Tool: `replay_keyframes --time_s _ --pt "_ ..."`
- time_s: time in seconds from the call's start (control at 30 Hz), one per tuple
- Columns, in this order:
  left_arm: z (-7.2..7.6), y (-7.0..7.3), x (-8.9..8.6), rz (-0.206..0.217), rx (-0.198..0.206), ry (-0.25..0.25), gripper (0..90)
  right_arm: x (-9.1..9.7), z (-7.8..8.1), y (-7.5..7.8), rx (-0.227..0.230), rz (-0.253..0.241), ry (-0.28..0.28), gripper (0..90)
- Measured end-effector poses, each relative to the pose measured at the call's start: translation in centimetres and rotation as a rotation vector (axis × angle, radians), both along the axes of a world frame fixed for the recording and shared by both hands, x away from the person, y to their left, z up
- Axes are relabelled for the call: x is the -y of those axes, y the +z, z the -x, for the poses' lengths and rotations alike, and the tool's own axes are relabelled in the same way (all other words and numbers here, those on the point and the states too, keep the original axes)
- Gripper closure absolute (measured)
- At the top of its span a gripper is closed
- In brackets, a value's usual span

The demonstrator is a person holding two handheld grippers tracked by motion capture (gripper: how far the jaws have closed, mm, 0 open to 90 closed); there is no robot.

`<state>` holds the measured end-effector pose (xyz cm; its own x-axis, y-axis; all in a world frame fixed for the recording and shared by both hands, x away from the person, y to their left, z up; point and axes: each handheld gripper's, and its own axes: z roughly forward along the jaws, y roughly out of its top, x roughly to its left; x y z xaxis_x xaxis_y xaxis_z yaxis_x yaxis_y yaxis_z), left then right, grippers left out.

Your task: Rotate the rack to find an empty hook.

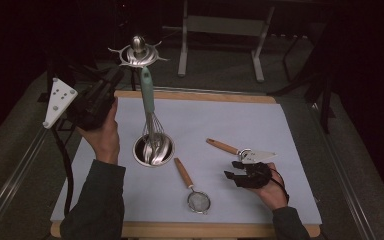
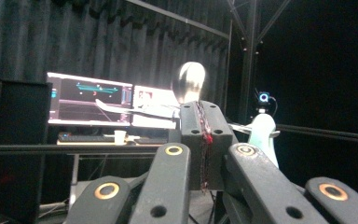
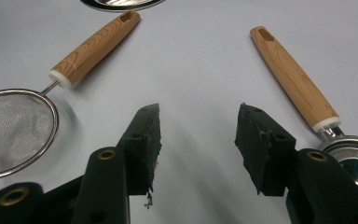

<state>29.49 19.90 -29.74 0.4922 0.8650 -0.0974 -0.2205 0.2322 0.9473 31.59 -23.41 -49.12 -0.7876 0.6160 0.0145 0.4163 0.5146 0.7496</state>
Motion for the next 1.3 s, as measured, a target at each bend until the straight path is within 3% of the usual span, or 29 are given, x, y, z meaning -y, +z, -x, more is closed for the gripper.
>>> replay_keyframes --time_s 0.1,0.9,1.3 --pt "-0.1 0.1 0.0 -0.017 0.001 0.009 89.9 0.0 0.0 0.0 0.001 -0.001 0.000 49.2" --pt "-2.1 1.0 -1.6 -0.018 -0.058 0.049 90.0 0.1 -0.1 -0.3 -0.005 0.009 -0.003 49.3" --pt "-3.0 1.1 -1.7 -0.012 -0.067 0.099 90.0 0.3 -0.1 -0.2 -0.001 0.011 -0.008 49.2"
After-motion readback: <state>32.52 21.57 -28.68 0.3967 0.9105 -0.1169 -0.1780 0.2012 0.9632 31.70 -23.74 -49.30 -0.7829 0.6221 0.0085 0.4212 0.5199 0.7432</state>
